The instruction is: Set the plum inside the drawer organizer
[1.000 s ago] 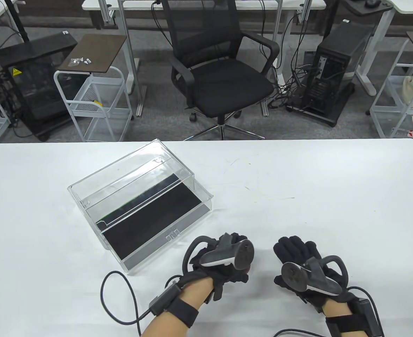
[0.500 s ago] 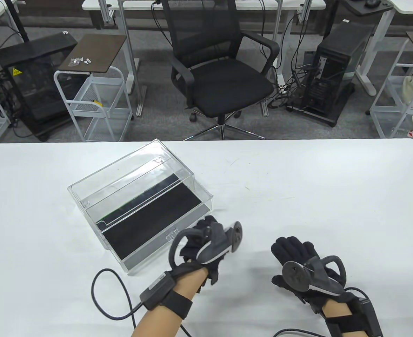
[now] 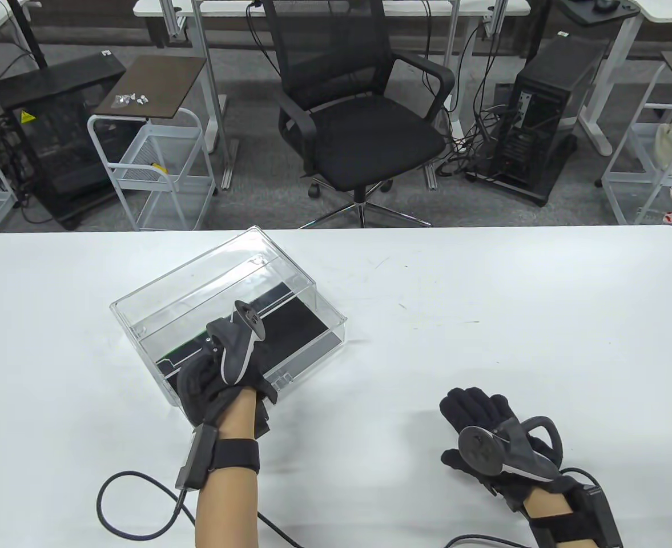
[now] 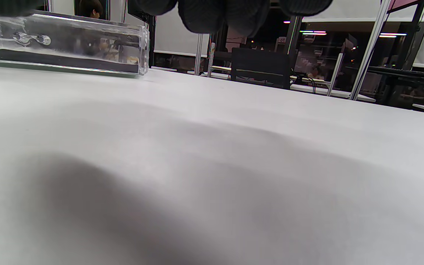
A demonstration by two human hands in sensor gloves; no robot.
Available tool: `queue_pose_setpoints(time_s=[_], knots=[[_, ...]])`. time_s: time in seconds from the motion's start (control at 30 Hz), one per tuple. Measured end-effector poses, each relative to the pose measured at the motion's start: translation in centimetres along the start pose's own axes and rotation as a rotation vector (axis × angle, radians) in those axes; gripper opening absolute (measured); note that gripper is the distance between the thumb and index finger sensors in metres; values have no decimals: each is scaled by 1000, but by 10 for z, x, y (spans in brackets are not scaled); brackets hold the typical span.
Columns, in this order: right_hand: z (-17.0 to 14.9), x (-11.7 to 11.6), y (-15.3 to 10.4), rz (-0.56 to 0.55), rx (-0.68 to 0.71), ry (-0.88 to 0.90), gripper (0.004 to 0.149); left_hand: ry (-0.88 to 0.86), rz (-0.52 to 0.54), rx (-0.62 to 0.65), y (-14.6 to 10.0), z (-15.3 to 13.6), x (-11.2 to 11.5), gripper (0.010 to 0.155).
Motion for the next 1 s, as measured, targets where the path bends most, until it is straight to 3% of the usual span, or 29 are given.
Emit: queue_pose_setpoints(time_s=[0.2,0.67,0.8,1.0], knots=[[0,0,1,11,-1,13,83,59,-117,-53,20,4,17,94],[-5,-2,3,37,-20,33,82,79,-225,-66,50,1,45,94],[-5,-2,3,41,-23,33,82,51,-220,-42,47,-1,41,95],[-6,0,3,37,-31,40,83,-43,-119,82,13,-7,15,87]])
Point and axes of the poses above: the tracker on the back of each hand, its own z axis roughly to the thumb side, its own y axis roughly from the wrist to the fingertips, x = y × z, the point moved 2 cm from there along y, roughly from the wrist to the fingertips, and after that the axes turned 10 degrees about -z, right-handed, at the moved point
